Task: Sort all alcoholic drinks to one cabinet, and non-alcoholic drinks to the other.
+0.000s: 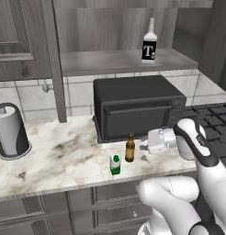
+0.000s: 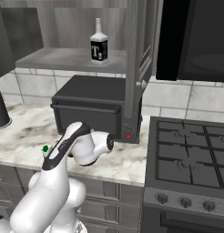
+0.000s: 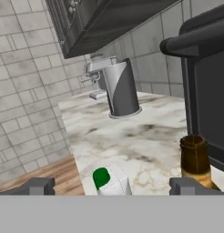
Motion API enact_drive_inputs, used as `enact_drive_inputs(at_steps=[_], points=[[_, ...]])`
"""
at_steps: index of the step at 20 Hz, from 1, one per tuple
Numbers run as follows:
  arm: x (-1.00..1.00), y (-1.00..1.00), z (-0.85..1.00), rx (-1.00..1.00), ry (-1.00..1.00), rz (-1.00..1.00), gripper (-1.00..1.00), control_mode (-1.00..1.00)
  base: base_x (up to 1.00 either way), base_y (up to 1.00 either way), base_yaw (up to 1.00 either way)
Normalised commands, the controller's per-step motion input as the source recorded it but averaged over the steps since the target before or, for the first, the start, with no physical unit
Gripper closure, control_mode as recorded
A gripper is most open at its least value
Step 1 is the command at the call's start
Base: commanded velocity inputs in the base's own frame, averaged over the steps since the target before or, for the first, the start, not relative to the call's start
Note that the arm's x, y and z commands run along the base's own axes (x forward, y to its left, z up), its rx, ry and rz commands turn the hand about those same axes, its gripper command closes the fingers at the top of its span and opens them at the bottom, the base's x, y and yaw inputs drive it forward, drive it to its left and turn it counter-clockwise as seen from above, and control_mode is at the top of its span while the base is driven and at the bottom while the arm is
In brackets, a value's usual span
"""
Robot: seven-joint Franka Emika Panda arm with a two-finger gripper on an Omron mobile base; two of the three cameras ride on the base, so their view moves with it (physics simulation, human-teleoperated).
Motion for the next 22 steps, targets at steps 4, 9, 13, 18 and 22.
enact_drive_inputs(at_steps=[4,9,13,18,22], points=[[0.26,0.0,-0.08,0.0,0.0,0.01,-1.0,-1.0,0.0,0.0,0.0],[0.27,0.0,-0.09,0.0,0.01,0.01,-1.0,-1.0,0.0,0.0,0.0],[0.28,0.0,-0.12,0.0,0.03,0.01,-1.0,-1.0,0.0,0.0,0.0],[0.24,0.0,-0.08,0.0,0.02,0.01,-1.0,-1.0,0.0,0.0,0.0],[0.17,0.0,-0.05,0.01,0.01,0.02,-1.0,-1.0,0.0,0.0,0.0]])
